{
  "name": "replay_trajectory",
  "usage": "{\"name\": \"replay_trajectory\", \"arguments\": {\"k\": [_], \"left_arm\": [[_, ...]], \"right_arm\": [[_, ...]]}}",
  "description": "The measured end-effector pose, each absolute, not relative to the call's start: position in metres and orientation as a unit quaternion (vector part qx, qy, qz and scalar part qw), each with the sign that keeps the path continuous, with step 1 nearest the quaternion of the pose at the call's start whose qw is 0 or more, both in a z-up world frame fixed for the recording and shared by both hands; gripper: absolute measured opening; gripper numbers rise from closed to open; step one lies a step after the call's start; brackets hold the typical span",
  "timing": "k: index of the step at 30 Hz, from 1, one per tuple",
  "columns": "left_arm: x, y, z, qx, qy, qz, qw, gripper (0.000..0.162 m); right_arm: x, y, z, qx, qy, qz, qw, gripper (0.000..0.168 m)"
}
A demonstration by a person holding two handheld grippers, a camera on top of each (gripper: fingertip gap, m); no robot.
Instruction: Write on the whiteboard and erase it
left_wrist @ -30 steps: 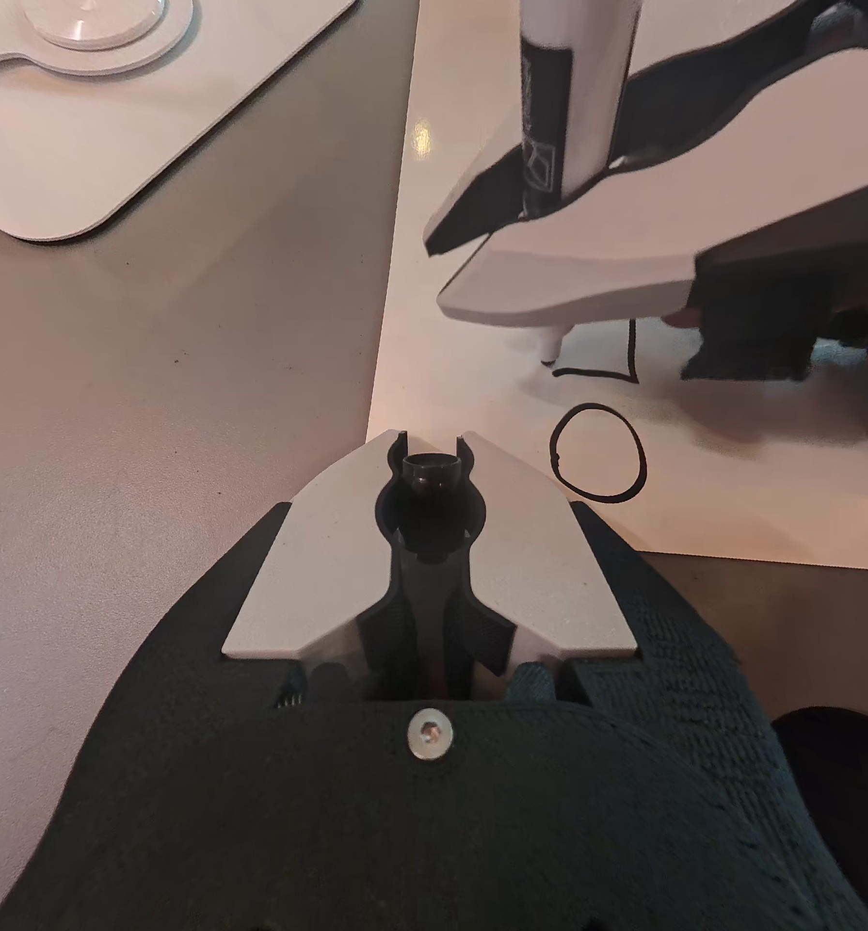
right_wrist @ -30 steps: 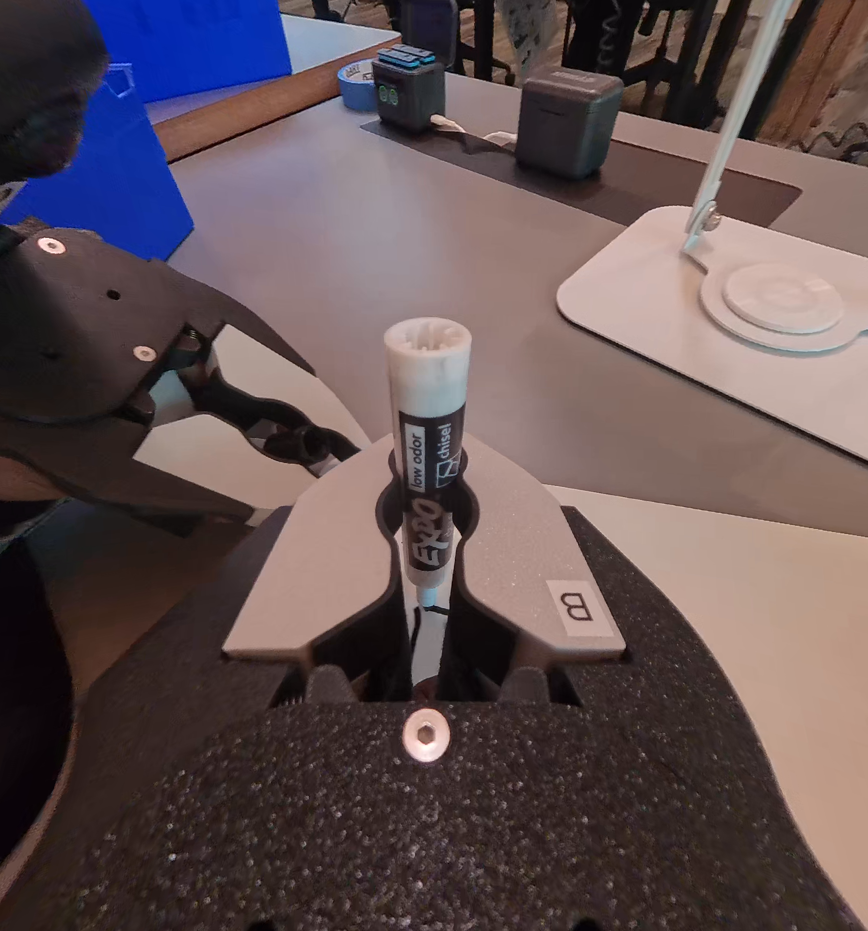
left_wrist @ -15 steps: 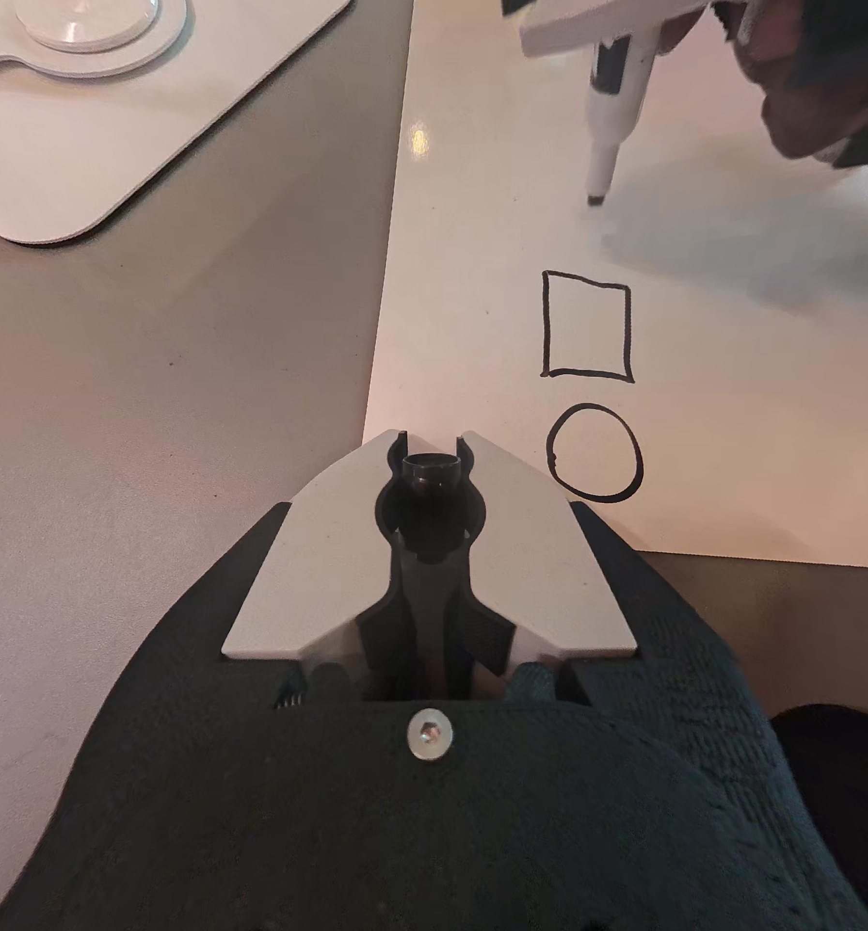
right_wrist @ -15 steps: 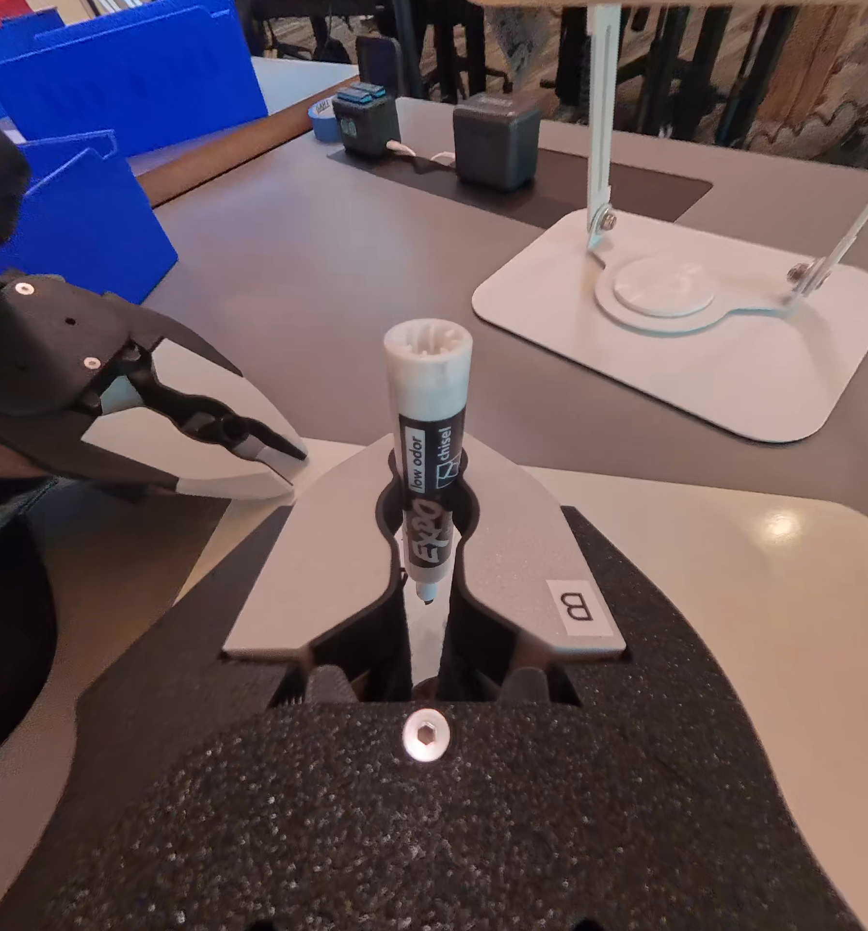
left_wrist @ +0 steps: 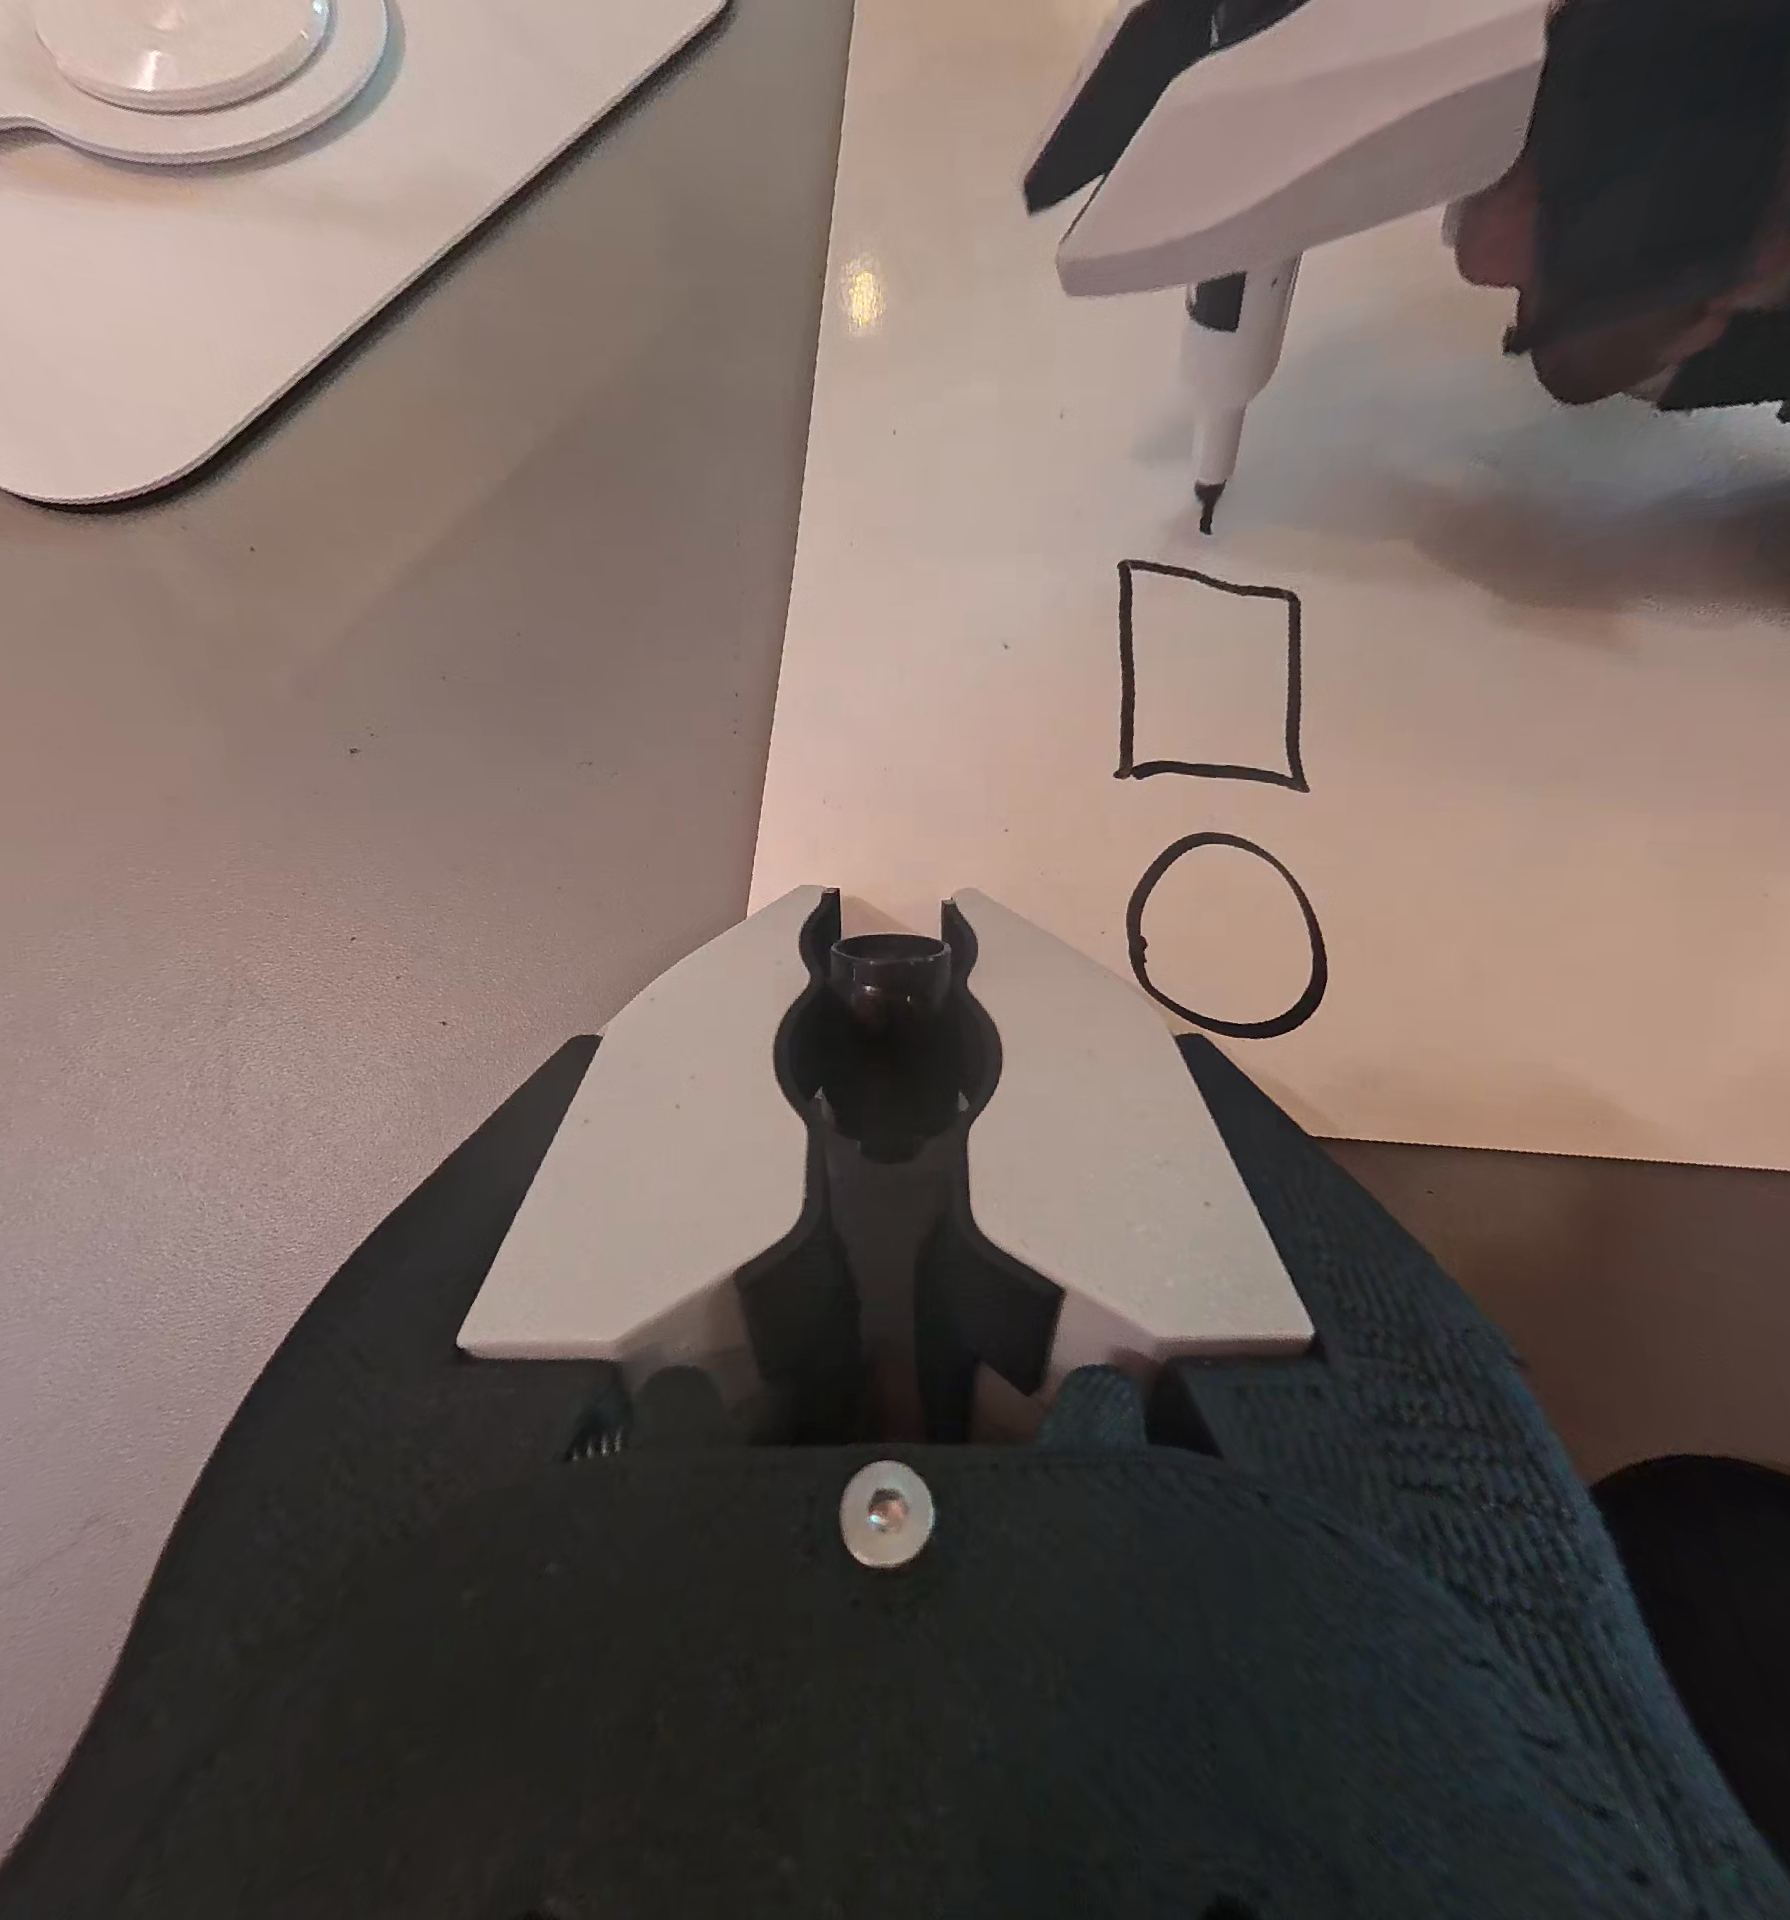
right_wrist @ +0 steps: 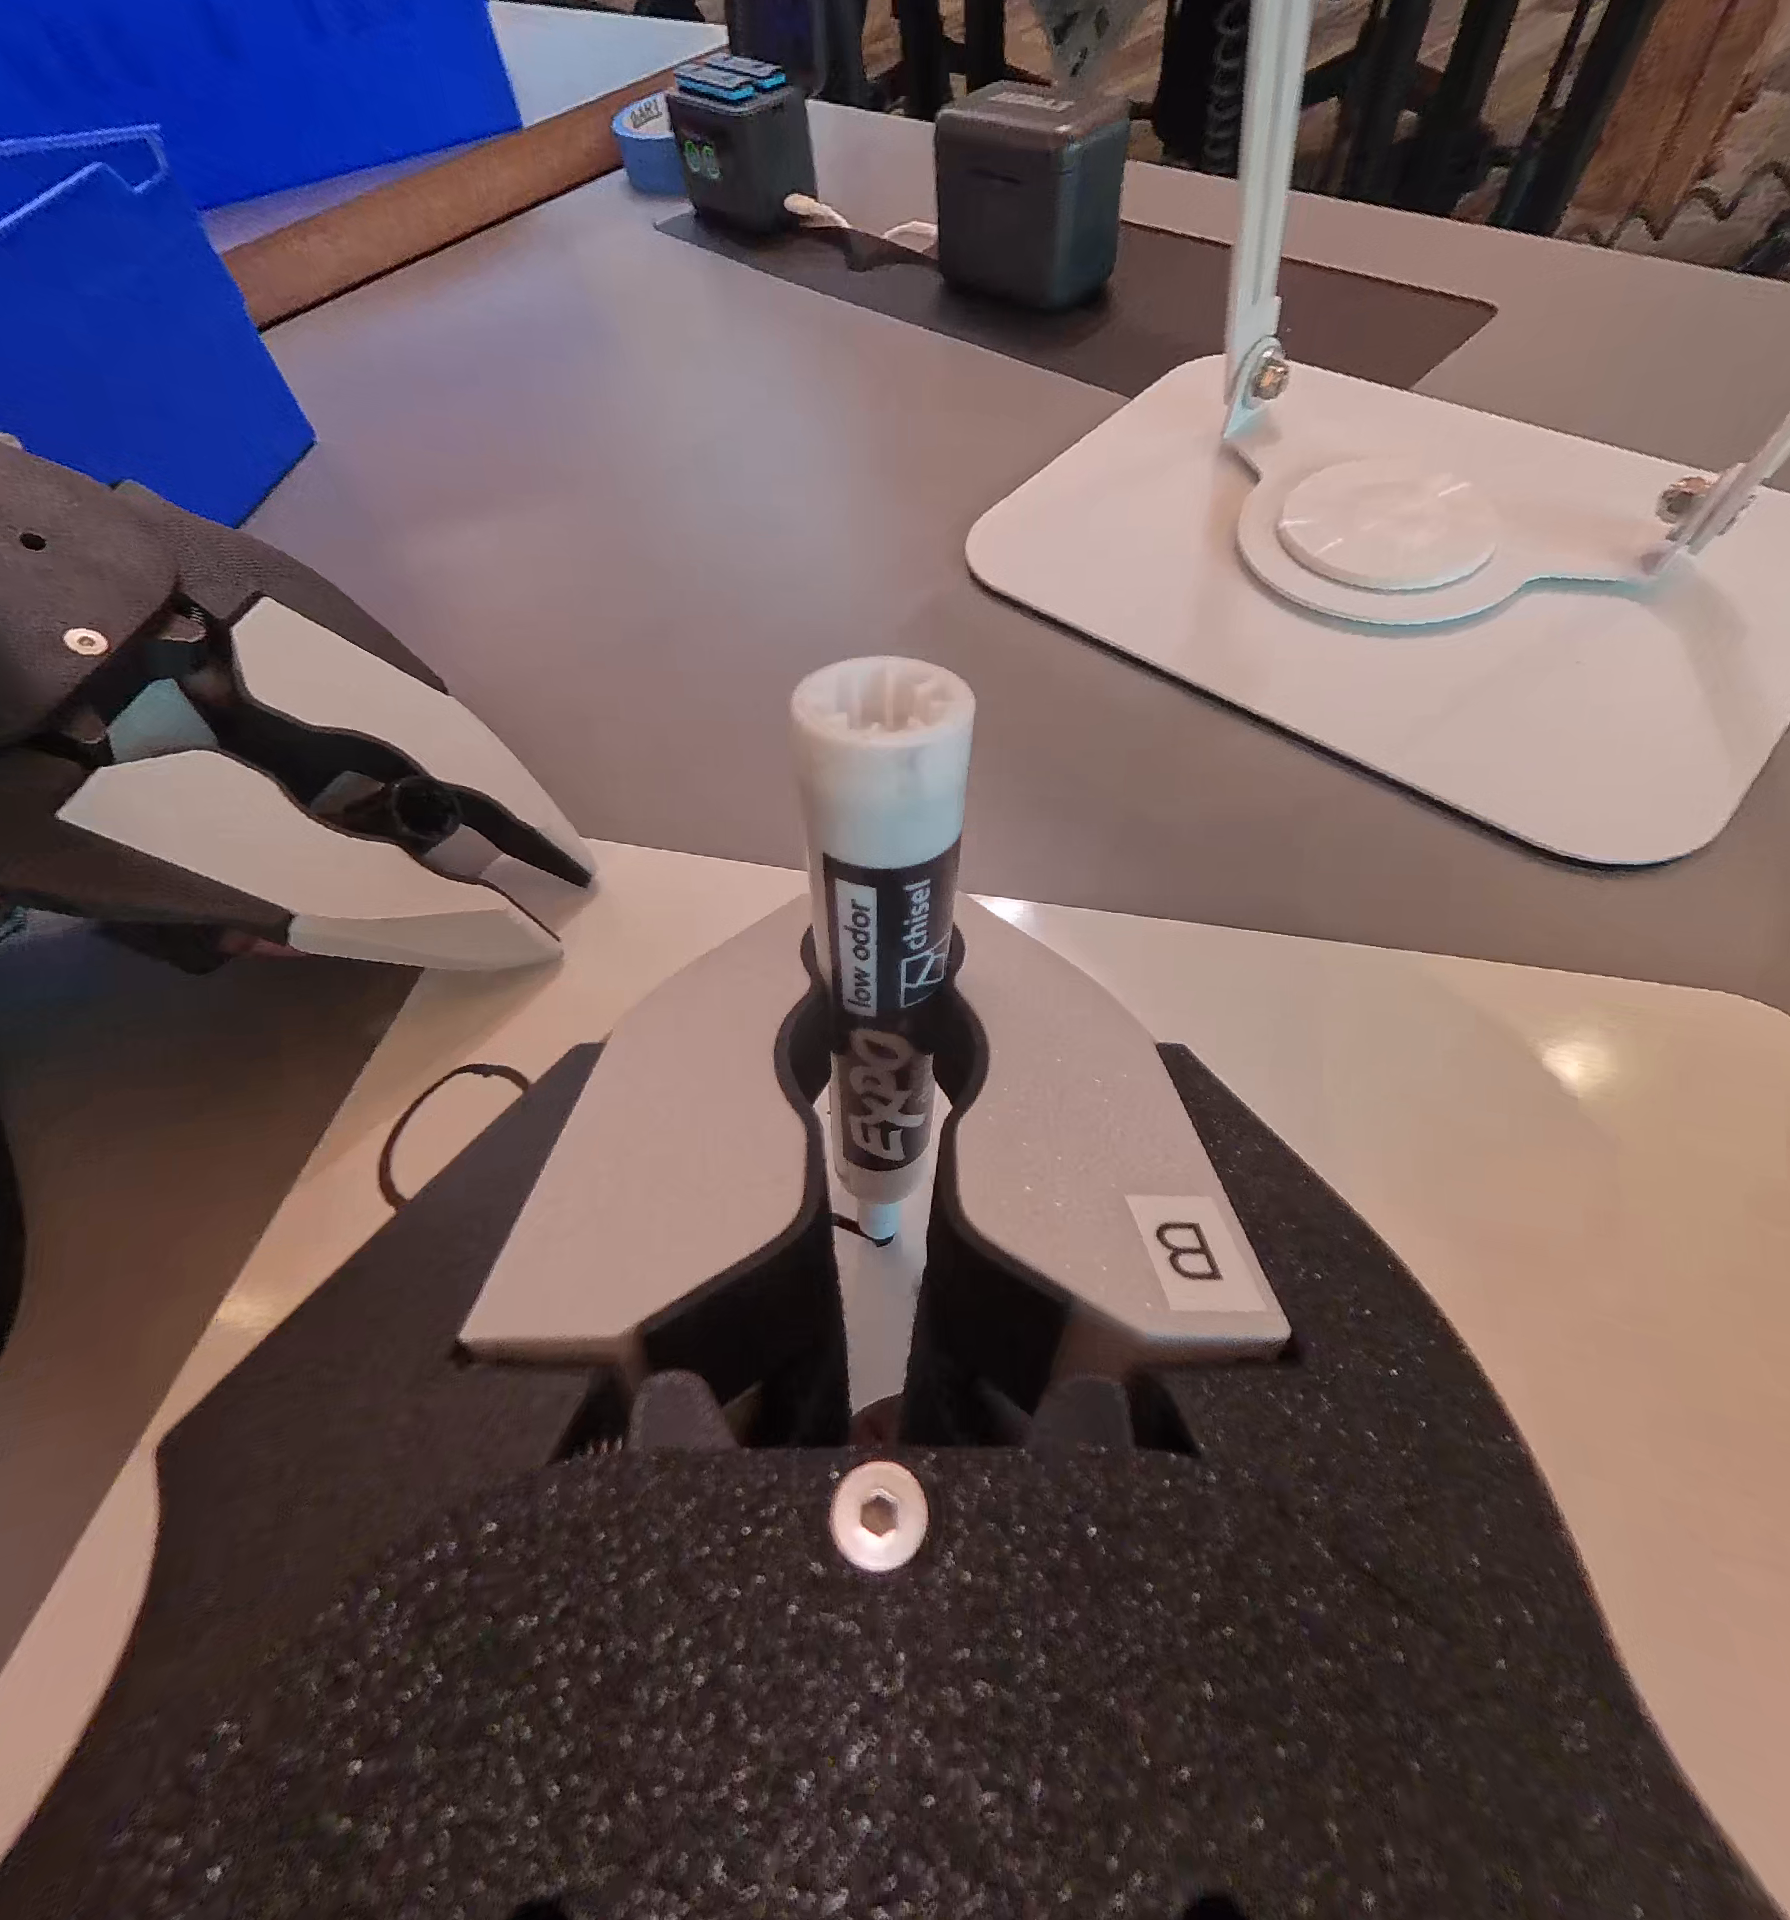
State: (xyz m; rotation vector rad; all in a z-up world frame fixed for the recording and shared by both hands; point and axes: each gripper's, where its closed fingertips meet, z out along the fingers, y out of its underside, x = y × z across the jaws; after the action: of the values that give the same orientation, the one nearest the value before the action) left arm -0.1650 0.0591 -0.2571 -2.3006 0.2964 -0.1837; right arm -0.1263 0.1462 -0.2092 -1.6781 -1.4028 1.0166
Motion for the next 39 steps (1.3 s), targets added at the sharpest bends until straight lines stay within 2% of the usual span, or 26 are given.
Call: {"name": "replay_trajectory", "arguments": {"k": [7,30,39], "left_arm": [[-0.165,0.059,-0.257,-0.908,0.117,-0.072,0.396,0.02],[-0.164,0.059,-0.257,-0.908,0.117,-0.073,0.396,0.019],[-0.164,0.058,-0.257,-0.907,0.119,-0.073,0.396,0.02]], "right_arm": [[-0.113,0.183,-0.209,-0.668,-0.518,0.368,0.387,0.016],[-0.103,0.174,-0.21,-0.674,-0.518,0.364,0.381,0.016],[-0.116,0.214,-0.197,-0.673,-0.496,0.363,0.411,0.016]]}}
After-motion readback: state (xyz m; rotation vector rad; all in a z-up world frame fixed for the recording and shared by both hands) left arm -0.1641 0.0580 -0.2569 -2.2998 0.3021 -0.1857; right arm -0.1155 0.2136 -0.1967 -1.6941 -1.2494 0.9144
